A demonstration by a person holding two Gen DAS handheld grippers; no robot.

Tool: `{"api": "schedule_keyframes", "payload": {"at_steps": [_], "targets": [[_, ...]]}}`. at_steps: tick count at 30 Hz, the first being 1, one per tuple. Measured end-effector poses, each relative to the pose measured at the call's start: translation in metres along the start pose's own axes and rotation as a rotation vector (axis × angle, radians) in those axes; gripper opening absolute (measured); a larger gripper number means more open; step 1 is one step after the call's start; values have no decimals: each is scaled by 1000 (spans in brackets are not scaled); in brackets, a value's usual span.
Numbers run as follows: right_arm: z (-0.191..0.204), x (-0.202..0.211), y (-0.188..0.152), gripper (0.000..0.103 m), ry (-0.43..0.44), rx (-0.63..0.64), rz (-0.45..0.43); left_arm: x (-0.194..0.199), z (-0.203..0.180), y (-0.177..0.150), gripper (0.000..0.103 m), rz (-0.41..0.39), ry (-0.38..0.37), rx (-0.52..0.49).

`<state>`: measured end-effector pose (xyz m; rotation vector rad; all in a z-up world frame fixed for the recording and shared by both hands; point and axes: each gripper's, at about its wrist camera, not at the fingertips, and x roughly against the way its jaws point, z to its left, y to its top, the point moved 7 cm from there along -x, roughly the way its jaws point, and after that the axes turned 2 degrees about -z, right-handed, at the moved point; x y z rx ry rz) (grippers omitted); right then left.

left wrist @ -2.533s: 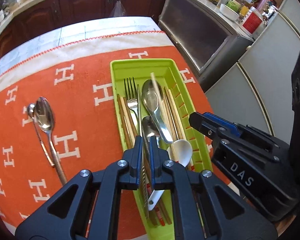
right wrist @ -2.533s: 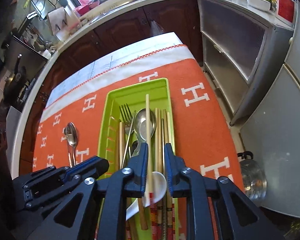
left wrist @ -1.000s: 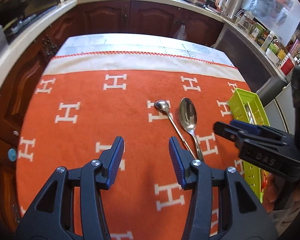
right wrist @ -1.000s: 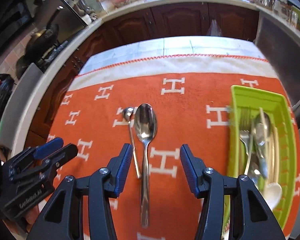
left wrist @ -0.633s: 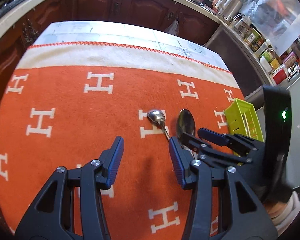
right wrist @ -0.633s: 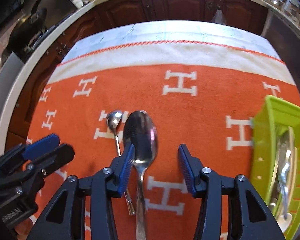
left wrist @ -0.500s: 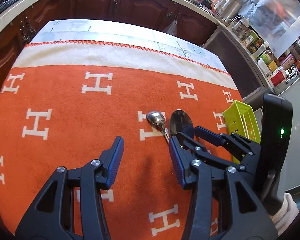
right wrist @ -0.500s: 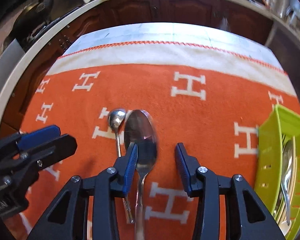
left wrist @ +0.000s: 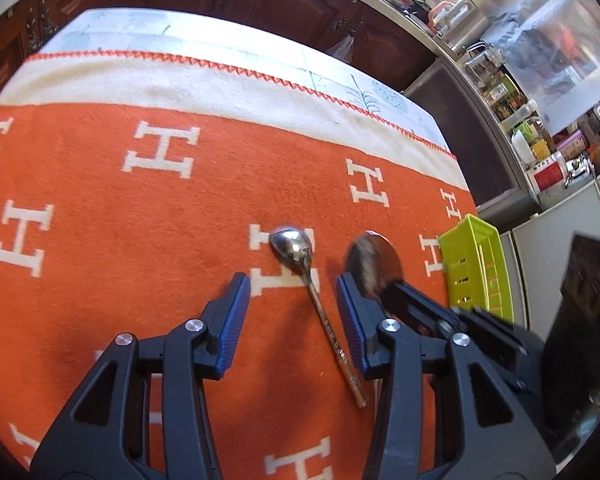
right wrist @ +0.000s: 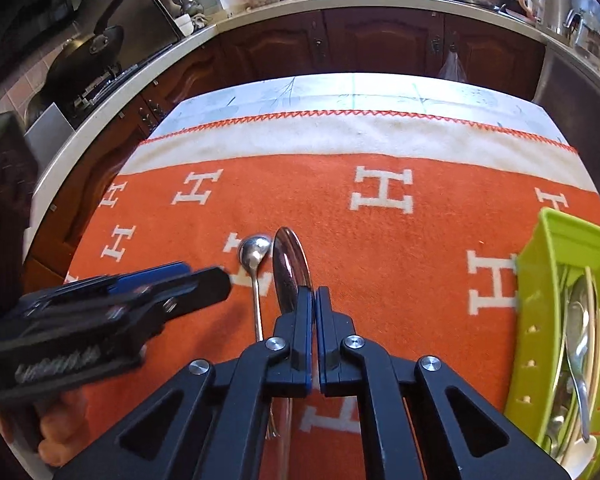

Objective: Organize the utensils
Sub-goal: 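Close the left tool on the long-handled spoon while the right tool grasps the steel spoon, then carry both spoons over the green tray and open both tools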

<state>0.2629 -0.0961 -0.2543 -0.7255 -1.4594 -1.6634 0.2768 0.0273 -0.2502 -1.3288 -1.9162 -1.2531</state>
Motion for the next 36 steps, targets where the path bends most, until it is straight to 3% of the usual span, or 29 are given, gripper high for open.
{"api": "schedule_keyframes", "payload": {"at_steps": [2, 8, 10, 11, 16, 20, 26, 32, 36], "targets": [[-7, 12, -3, 1, 18, -29, -14, -12, -1, 1, 32, 16, -5, 30], [-34, 49, -5, 1, 61, -120, -74, -31, -16, 13, 32, 20, 37, 38], [-41, 58, -7, 1, 66, -133, -88, -38, -21, 16, 25, 21, 73, 33], [-44, 62, -9, 1, 66, -137, -97, -42, -23, 18, 15, 23, 98, 25], [-55, 72, -18, 1, 80, -174, -105, -48, -37, 20, 13, -6, 143, 15], [-64, 79, -23, 1, 92, -197, -116, -45, -55, 22, 0, -65, 201, -59], [-70, 86, -26, 1, 108, -216, -125, -53, -69, 21, 0, -67, 248, -135], [-79, 90, -32, 1, 124, -249, -130, -53, -72, 18, 0, -62, 256, -140], [-84, 98, -34, 1, 146, -274, -148, -42, -73, 7, 0, -19, 198, -113]]}}
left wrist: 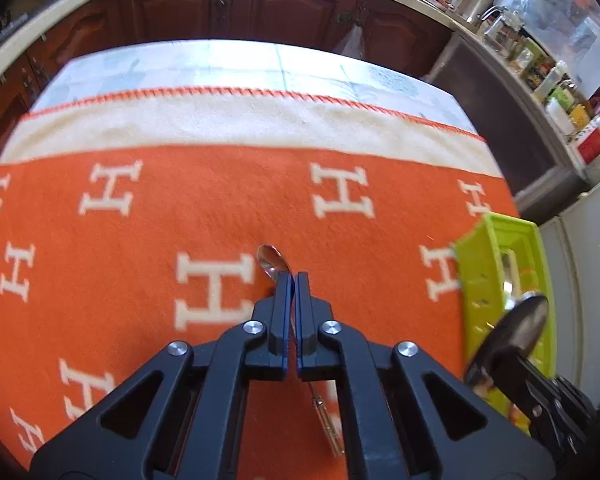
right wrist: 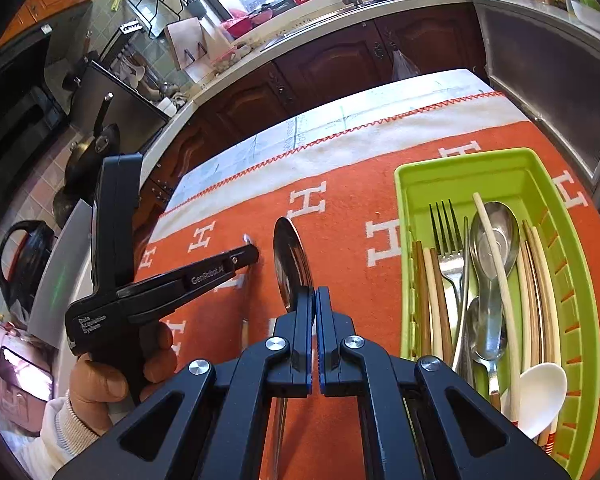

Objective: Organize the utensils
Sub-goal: 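Carry both spoons over the green tray and open both tools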

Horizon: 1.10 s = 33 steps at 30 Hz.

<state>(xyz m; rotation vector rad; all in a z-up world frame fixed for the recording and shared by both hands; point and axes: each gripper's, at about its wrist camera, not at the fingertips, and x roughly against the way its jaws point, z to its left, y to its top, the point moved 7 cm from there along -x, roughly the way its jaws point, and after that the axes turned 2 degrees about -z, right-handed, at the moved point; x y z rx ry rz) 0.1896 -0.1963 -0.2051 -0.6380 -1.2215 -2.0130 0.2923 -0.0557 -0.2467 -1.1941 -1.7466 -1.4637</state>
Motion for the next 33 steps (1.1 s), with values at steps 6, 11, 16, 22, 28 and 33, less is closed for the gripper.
{"api": "schedule_keyframes", "payload": {"at_steps": [6, 11, 16, 22, 28, 33], "targets": [[-3, 38, 3, 1, 59, -17, -64, 50, -25, -21, 0, -18, -88, -39], [-9, 96, 7, 1, 83, -23, -141, 108, -61, -37, 0, -83, -163, -114], [-24, 169, 12, 1, 34, -14, -234, 146, -110, -54, 0, -112, -246, -200], [-47, 228, 9, 1, -112, 25, -266, 153, -164, -80, 0, -98, -310, -269], [-68, 220, -6, 1, -235, 76, -180, 122, -189, -97, 0, -74, -303, -281], [-88, 181, -11, 1, -291, 90, -111, 90, -190, -104, 0, -45, -297, -279]]}}
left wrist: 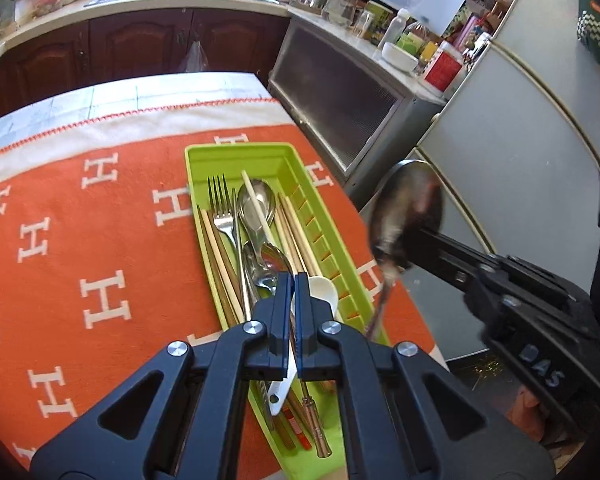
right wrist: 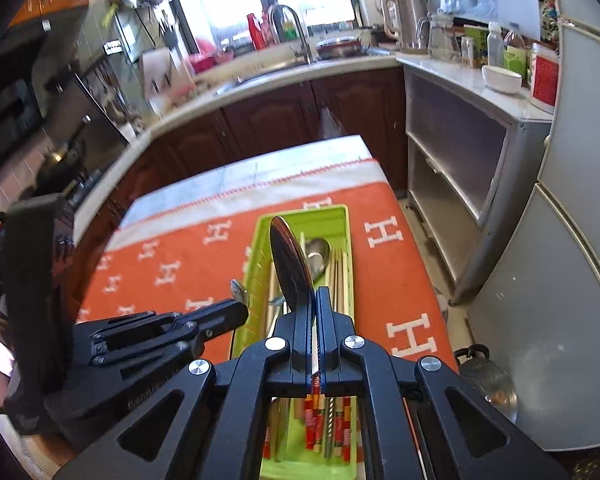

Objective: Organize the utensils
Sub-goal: 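Carry both spoons over the green tray and open both tools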

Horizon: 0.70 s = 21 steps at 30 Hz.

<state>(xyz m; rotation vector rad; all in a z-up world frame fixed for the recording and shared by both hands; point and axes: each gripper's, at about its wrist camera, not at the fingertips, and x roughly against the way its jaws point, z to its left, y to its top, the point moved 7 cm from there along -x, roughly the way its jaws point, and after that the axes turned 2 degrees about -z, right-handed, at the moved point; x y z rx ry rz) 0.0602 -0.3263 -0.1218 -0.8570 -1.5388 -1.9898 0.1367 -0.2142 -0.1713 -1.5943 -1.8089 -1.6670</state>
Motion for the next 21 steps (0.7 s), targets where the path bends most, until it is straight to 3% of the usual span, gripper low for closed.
{"api": "schedule_keyframes", "payload": {"at_steps": [6, 12, 19, 21], "targets": [[-4, -69, 4, 1, -28, 2, 88, -18, 14, 0, 0, 8, -2, 19], [-6, -133, 10, 2, -12, -26, 190, -12, 16, 4, 0, 14, -33, -3], [0, -156, 12, 6, 28, -51, 208, 3, 25, 2, 0, 30, -18, -11], [2, -155, 12, 6, 19, -44, 207, 8, 28, 1, 5, 36, -2, -11]]}}
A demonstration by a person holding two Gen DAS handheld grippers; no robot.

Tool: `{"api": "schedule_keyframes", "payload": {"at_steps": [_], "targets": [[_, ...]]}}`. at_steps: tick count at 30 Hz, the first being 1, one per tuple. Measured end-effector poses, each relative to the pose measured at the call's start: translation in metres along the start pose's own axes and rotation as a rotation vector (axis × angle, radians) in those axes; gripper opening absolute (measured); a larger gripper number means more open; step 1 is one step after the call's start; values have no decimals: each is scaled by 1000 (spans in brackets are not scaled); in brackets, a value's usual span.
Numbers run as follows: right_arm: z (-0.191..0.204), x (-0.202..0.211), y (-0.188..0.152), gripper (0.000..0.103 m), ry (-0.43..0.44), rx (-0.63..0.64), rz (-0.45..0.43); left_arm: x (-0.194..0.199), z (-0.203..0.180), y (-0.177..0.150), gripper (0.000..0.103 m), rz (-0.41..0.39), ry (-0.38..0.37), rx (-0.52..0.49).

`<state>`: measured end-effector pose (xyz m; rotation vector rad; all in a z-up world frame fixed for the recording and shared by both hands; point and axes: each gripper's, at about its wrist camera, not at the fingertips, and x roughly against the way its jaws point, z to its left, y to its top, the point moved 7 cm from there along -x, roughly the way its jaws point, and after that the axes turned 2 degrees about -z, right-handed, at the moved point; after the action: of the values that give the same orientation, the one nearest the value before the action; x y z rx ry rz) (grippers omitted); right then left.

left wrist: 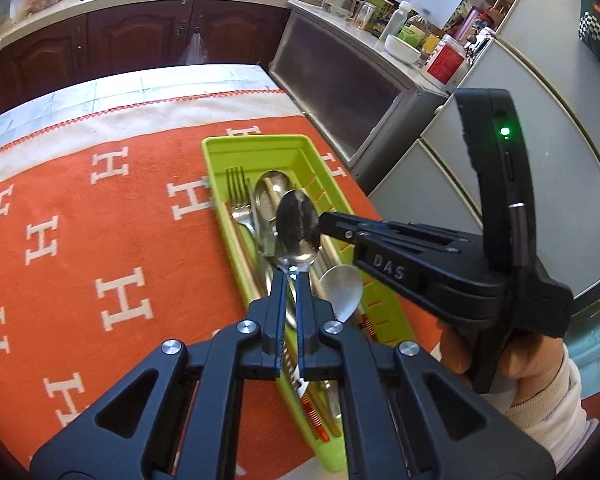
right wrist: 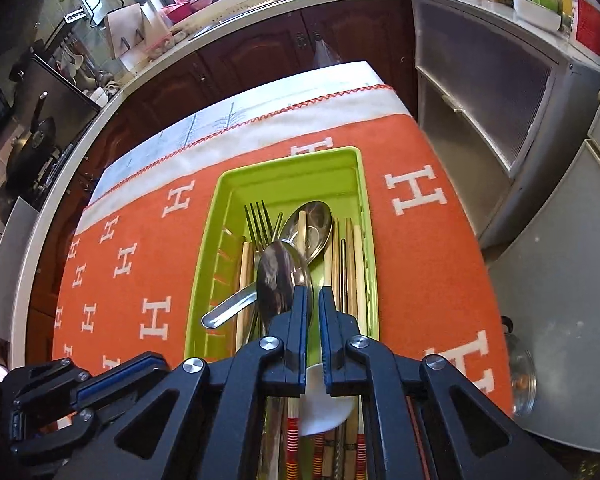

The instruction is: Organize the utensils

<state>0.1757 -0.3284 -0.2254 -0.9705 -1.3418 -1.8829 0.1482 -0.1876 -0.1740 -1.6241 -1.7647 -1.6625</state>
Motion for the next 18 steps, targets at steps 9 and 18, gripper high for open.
{"api": "schedule_keyframes", "payload": {"at_steps": [9, 18], "targets": [[17, 10, -11, 18, 9, 45, 10, 32, 11, -10, 47, -23, 60, 9], [36, 12, -39, 18, 55, 54, 39, 64, 17, -22, 48, -53, 128, 9]]}}
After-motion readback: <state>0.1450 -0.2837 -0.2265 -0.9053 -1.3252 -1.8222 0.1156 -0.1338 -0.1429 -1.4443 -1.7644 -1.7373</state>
